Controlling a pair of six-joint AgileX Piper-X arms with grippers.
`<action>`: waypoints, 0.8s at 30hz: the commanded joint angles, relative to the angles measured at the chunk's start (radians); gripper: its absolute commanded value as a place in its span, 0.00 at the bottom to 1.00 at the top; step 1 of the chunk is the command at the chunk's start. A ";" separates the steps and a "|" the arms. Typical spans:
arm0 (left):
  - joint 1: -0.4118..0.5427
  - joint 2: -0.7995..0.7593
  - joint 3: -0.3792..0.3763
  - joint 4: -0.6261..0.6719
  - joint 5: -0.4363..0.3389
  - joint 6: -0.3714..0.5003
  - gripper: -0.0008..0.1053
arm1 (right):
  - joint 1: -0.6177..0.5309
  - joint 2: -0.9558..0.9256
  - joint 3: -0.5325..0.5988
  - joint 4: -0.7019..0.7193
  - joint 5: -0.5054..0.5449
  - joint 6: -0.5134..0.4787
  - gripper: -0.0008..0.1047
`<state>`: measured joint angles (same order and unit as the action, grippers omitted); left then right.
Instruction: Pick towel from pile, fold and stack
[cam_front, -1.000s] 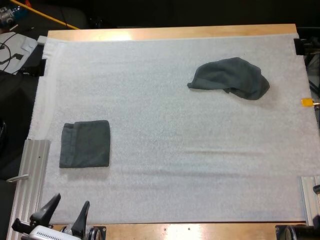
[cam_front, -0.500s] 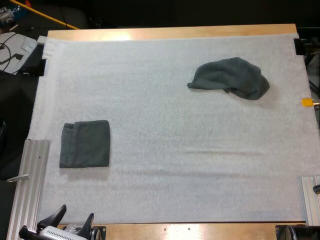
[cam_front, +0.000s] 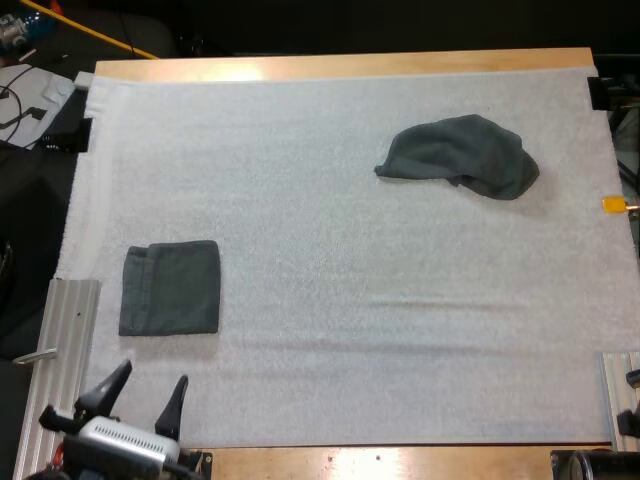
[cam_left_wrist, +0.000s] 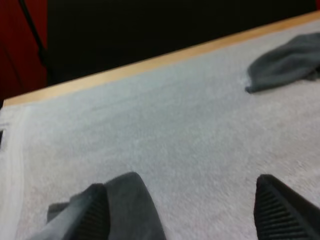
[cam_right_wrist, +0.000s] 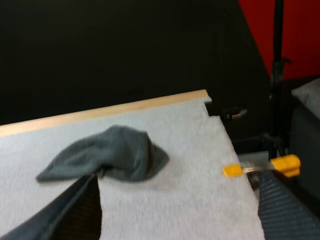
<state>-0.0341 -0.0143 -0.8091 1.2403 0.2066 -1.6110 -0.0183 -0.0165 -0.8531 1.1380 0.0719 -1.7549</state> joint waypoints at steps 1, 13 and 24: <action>-0.001 -0.155 0.066 -0.119 0.002 -0.005 0.57 | -0.004 -0.041 0.070 -0.099 -0.008 -0.004 0.62; -0.001 -0.136 0.253 -0.222 -0.001 -0.005 0.57 | -0.002 -0.036 0.236 -0.136 -0.003 -0.013 0.62; -0.002 -0.134 0.300 -0.239 -0.001 -0.008 0.56 | -0.001 -0.032 0.305 -0.123 -0.005 -0.016 0.62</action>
<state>-0.0341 -0.0133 -0.5095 1.0193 0.2066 -1.6134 -0.0183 -0.0146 -0.5527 1.0211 0.0719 -1.7564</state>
